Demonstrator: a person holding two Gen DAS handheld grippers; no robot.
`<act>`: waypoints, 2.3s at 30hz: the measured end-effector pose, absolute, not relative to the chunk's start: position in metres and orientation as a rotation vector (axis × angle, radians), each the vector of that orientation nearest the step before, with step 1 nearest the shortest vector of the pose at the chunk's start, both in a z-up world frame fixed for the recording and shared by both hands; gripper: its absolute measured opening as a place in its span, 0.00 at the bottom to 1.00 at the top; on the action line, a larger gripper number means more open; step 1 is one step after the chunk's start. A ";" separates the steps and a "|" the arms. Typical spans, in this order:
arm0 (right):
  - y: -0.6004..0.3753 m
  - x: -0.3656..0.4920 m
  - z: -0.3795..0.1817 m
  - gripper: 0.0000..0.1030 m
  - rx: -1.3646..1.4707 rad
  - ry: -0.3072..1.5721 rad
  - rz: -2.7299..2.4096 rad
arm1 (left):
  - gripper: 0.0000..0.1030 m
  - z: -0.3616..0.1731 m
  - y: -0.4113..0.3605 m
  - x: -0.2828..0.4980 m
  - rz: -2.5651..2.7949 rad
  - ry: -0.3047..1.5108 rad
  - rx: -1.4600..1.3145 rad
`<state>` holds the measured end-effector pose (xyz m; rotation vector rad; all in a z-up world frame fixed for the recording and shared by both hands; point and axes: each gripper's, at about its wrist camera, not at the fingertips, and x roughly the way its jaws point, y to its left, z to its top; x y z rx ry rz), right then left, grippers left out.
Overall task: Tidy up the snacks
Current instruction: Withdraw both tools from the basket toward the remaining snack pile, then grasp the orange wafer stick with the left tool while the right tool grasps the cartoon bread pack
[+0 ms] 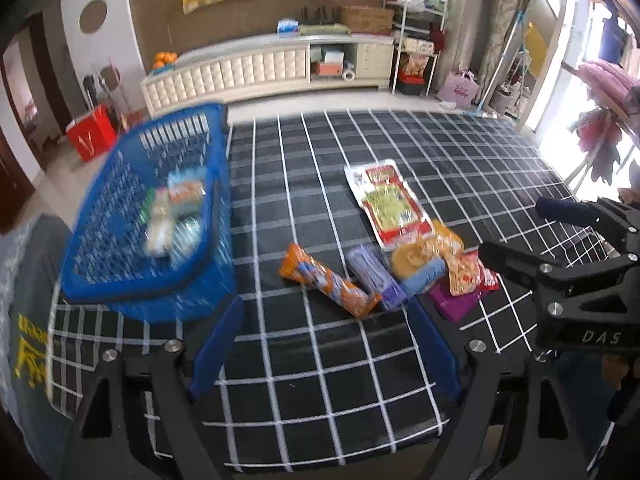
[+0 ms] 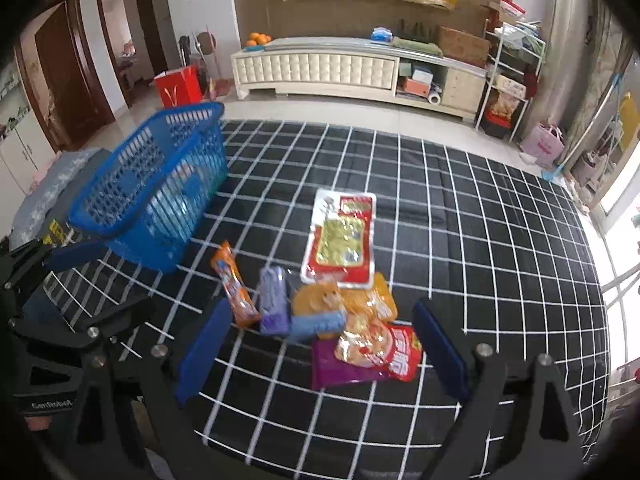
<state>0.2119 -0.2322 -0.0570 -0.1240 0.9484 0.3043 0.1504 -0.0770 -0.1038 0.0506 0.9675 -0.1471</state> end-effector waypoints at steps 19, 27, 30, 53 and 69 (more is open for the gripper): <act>-0.254 0.230 -0.132 0.91 -0.130 0.975 0.285 | 0.73 -0.195 -0.088 0.217 0.020 1.149 -0.060; -0.263 0.238 -0.140 0.91 -0.069 0.987 0.303 | 0.72 -0.221 -0.092 0.242 0.063 1.188 -0.022; -0.269 0.238 -0.141 0.91 -0.031 0.991 0.314 | 0.49 -0.227 -0.091 0.243 0.059 1.197 -0.020; -0.242 0.241 -0.134 0.91 -0.132 1.052 0.290 | 0.21 -0.166 -0.073 0.155 -0.132 1.011 -0.004; -0.202 0.274 -0.170 0.85 -0.295 1.120 0.318 | 0.21 -0.197 -0.077 0.183 -0.135 1.049 -0.007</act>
